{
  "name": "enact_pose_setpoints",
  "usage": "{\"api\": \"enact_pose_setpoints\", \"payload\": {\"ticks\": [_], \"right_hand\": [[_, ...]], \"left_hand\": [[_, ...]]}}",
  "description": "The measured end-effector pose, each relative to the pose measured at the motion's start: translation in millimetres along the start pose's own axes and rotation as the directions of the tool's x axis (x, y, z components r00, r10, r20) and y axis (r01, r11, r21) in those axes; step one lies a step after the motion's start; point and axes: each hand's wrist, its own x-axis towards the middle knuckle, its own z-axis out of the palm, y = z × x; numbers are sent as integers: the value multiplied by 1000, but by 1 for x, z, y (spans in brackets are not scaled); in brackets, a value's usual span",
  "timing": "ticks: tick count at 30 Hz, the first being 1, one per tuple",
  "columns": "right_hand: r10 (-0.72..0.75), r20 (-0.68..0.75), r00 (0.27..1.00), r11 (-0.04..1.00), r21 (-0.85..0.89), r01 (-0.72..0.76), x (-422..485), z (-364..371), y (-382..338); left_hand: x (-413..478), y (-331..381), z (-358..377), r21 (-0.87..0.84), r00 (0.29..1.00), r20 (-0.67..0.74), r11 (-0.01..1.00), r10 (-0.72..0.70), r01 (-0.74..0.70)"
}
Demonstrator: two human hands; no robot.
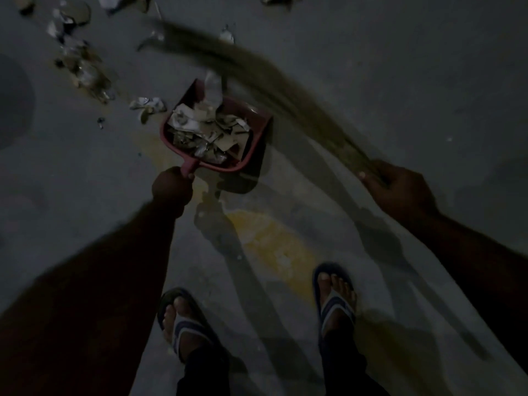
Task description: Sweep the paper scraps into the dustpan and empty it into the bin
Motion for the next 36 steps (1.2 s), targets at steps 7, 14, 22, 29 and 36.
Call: {"api": "enact_pose_setpoints", "payload": {"ticks": [7,14,22,29,36], "right_hand": [[-9,-40,999,1000,-30,8,97,1,-61],[-14,240,971,965,-251,76,128,18,-80],[-90,292,952,953,-251,167,36,6,-11],[-140,129,982,955,-243,168,-19,10,27],[-93,-52,994,992,-86,89,-9,11,-13]], "left_hand": [[-11,-9,10,-58,1000,7,998,-23,24],[-18,-19,13,-1,999,-40,1000,19,-19],[-3,-23,-2,86,993,-64,992,98,-93],[-17,-33,4,-2,988,-119,995,97,-98],[-44,-49,13,-192,988,-128,976,81,-105]]}}
